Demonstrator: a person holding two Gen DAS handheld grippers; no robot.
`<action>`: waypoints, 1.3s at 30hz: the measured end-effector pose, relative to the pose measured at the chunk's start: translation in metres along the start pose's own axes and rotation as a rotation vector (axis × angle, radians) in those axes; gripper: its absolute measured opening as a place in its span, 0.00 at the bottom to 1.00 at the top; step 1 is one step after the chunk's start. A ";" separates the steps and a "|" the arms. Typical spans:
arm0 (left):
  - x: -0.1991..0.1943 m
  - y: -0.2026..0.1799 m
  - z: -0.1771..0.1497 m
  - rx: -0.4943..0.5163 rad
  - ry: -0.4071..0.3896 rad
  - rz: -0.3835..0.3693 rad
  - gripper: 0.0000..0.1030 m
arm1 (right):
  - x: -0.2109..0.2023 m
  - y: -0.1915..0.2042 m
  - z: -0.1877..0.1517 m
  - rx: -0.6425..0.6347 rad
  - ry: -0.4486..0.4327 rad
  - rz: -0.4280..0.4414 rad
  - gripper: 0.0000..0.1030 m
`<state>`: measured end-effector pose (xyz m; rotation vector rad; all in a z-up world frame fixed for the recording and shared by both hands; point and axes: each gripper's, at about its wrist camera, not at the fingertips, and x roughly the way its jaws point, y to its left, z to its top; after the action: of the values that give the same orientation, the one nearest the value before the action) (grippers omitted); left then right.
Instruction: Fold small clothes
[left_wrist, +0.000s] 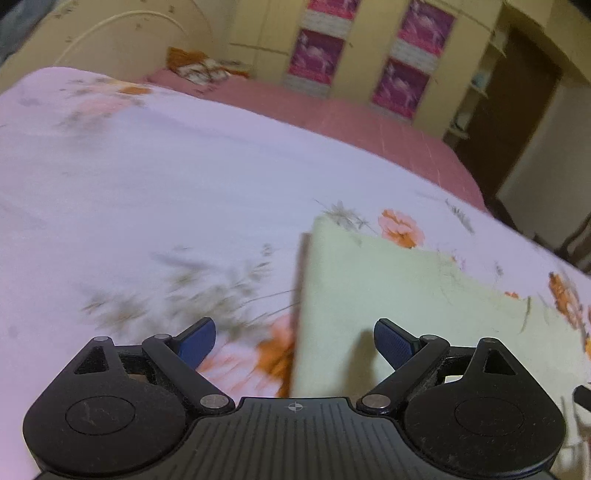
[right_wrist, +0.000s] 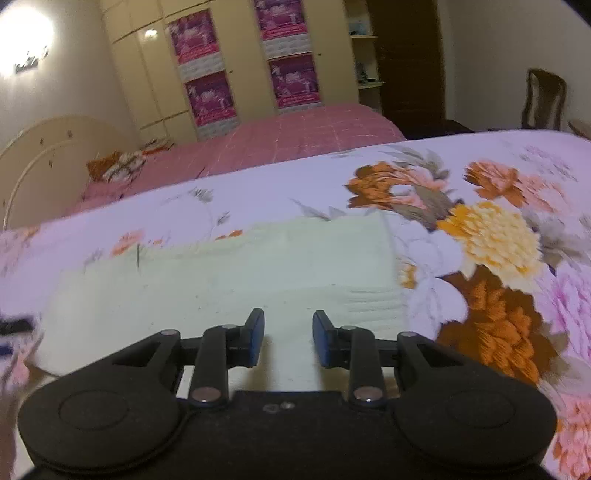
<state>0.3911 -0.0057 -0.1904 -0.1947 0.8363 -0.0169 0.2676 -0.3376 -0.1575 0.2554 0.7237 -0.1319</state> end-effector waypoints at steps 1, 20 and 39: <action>0.007 -0.005 0.003 0.020 -0.016 0.009 0.89 | 0.002 0.001 0.002 -0.003 0.000 -0.002 0.28; -0.048 -0.043 -0.020 0.225 -0.175 -0.049 0.28 | -0.004 0.009 0.000 -0.114 -0.030 -0.019 0.33; -0.095 -0.074 -0.113 0.361 -0.001 -0.093 0.58 | -0.056 0.038 -0.052 -0.192 0.076 0.086 0.32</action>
<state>0.2488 -0.0881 -0.1812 0.1064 0.8082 -0.2532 0.2008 -0.2846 -0.1503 0.1081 0.7944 0.0293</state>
